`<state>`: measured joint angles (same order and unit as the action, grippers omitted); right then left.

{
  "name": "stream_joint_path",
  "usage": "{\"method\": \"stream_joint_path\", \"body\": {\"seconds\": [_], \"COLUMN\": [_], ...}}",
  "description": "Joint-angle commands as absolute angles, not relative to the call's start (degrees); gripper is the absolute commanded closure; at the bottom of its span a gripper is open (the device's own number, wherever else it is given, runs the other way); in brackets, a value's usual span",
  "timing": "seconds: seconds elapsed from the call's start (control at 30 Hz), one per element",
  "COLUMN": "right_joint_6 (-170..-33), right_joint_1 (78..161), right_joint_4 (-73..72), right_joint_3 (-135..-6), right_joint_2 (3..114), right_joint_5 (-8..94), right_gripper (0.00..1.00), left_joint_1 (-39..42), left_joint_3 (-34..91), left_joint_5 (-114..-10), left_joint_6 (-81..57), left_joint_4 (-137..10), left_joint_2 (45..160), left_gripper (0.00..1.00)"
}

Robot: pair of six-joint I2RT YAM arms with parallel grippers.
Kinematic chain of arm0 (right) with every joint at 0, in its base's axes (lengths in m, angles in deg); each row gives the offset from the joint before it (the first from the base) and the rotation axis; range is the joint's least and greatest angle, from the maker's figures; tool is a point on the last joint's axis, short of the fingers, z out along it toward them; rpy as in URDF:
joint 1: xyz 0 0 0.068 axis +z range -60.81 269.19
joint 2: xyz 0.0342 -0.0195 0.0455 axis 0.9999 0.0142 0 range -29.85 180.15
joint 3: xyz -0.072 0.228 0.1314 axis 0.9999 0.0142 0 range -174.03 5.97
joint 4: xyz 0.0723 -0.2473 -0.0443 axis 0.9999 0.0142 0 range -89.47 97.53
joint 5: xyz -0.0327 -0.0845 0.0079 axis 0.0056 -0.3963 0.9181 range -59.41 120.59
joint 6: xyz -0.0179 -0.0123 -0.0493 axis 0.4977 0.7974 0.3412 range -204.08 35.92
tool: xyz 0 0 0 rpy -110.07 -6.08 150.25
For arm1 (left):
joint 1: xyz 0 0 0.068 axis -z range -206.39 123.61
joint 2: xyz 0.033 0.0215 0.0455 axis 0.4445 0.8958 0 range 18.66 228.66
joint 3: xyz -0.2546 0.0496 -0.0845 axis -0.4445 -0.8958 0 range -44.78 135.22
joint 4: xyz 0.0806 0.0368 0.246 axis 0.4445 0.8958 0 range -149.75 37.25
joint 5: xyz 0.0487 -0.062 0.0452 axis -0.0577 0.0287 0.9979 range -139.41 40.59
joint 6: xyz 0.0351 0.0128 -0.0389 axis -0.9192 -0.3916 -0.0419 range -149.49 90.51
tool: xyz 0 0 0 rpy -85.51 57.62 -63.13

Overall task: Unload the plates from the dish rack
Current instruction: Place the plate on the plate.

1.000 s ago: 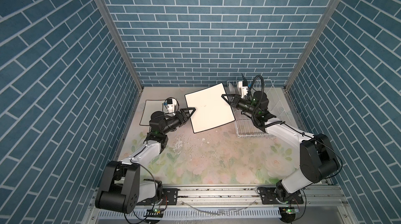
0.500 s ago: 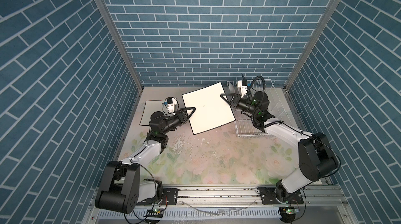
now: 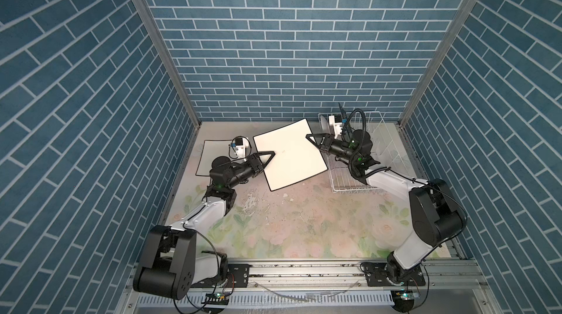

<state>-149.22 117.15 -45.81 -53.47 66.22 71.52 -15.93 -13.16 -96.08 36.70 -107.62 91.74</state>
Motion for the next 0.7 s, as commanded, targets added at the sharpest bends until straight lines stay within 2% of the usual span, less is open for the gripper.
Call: {"method": "stream_joint_path", "body": {"seconds": [0.0, 0.17, 0.47, 0.53, 0.6, 0.67], "right_joint_6": [-158.1, -158.3, -158.3, -158.3, -158.3, -158.3], "right_joint_1": [117.5, 117.7, 117.8, 117.8, 117.7, 117.7], "right_joint_4": [-56.5, -56.6, -57.4, -57.2, -57.1, -57.1], "right_joint_3": [-57.9, -58.5, -58.6, -58.9, -58.9, -58.8], "right_joint_2": [65.7, 66.2, 67.0, 67.3, 67.3, 67.2], "right_joint_5": [73.3, 73.8, 74.9, 75.1, 75.1, 75.1], "right_gripper": [1.00, 1.00, 1.00, 1.00, 0.86, 0.76], "left_joint_1": [-15.7, -15.7, -15.7, -15.7, -15.7, -15.7], "left_joint_3": [-14.0, -14.0, -13.9, -13.2, -12.5, -12.2], "left_joint_5": [-96.9, -96.6, -95.8, -96.1, -96.6, -96.9], "left_joint_6": [36.2, 36.2, 35.9, 35.6, 36.0, 37.2], "left_joint_4": [-109.2, -109.3, -109.2, -108.5, -109.1, -110.5], "left_joint_2": [91.2, 91.2, 90.4, 90.4, 90.5, 90.4], "left_gripper": [0.68, 0.77, 1.00, 1.00, 1.00, 1.00]}}
